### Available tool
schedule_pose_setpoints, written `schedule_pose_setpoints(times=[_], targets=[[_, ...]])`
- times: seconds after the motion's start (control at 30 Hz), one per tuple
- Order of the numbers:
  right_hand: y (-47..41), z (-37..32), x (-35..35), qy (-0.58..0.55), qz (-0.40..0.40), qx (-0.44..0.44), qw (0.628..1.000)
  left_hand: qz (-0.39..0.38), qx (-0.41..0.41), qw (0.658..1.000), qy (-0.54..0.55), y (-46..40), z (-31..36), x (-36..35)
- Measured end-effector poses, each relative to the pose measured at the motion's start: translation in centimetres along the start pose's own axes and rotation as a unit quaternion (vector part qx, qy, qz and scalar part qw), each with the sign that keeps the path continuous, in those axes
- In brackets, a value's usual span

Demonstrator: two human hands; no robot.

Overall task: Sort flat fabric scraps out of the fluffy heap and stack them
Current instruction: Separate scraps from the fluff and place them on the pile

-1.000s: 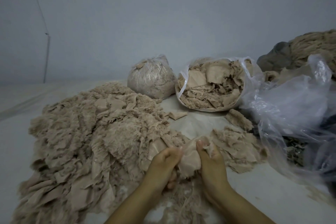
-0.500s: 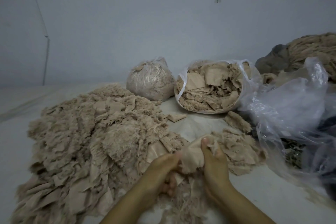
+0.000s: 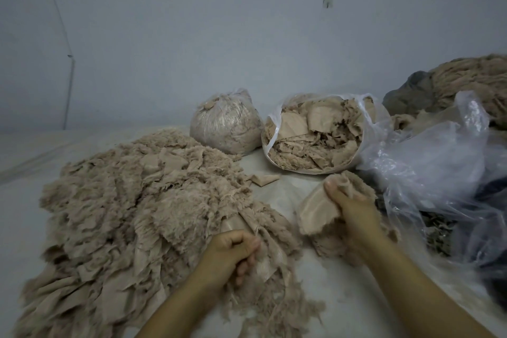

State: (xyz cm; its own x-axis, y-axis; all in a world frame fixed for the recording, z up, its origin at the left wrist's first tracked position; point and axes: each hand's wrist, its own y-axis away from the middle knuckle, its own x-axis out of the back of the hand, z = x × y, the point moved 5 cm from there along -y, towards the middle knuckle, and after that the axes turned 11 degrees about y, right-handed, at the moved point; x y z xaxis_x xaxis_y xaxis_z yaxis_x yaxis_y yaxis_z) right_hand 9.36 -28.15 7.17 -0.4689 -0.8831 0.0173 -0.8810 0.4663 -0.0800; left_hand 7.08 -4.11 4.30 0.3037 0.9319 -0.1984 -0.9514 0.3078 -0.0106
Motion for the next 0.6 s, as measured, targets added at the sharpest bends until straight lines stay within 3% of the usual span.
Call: schedule_pose_setpoints(times=[0.07, 0.13, 0.2, 0.23, 0.3, 0.4, 0.47, 0.53, 0.6], targets=[[-2.0, -0.6, 2.0, 0.161, 0.048, 0.050, 0.985, 0.016, -0.012, 0.999, -0.044, -0.1, 0.1, 0.2], [-3.1, -0.3, 4.0, 0.316, 0.145, 0.065, 0.935, 0.032, -0.027, 0.996, -0.075, -0.2, 0.0, 0.3], [-2.8, 0.2, 4.7, 0.379, 0.186, 0.069, 0.904, 0.040, -0.035, 0.993, -0.102, -0.3, -0.1, 0.3], [-2.7, 0.5, 4.4, 0.405, 0.170, 0.093, 0.894, 0.041, -0.039, 0.992, -0.115, -0.4, -0.2, 0.3], [-2.6, 2.0, 3.0, 0.490, 0.066, 0.134, 0.859, 0.035, -0.061, 0.985, -0.156, -0.4, -0.2, 0.3], [-2.0, 5.1, 2.0, 0.610, -0.086, 0.088, 0.783, 0.021, -0.121, 0.960, -0.250, -0.3, -0.1, 0.2], [-1.5, 4.7, 2.2, 0.619, -0.050, 0.086, 0.779, 0.029, -0.141, 0.946, -0.289, -0.4, -0.2, 0.2], [-0.1, 2.7, 1.4, 0.569, 0.031, 0.183, 0.801, 0.052, -0.128, 0.952, -0.273, -0.5, -0.4, 0.5], [2.2, 1.3, -0.8, 0.467, -0.020, 0.269, 0.842, 0.082, -0.121, 0.958, -0.247, -0.5, -0.1, 1.0]])
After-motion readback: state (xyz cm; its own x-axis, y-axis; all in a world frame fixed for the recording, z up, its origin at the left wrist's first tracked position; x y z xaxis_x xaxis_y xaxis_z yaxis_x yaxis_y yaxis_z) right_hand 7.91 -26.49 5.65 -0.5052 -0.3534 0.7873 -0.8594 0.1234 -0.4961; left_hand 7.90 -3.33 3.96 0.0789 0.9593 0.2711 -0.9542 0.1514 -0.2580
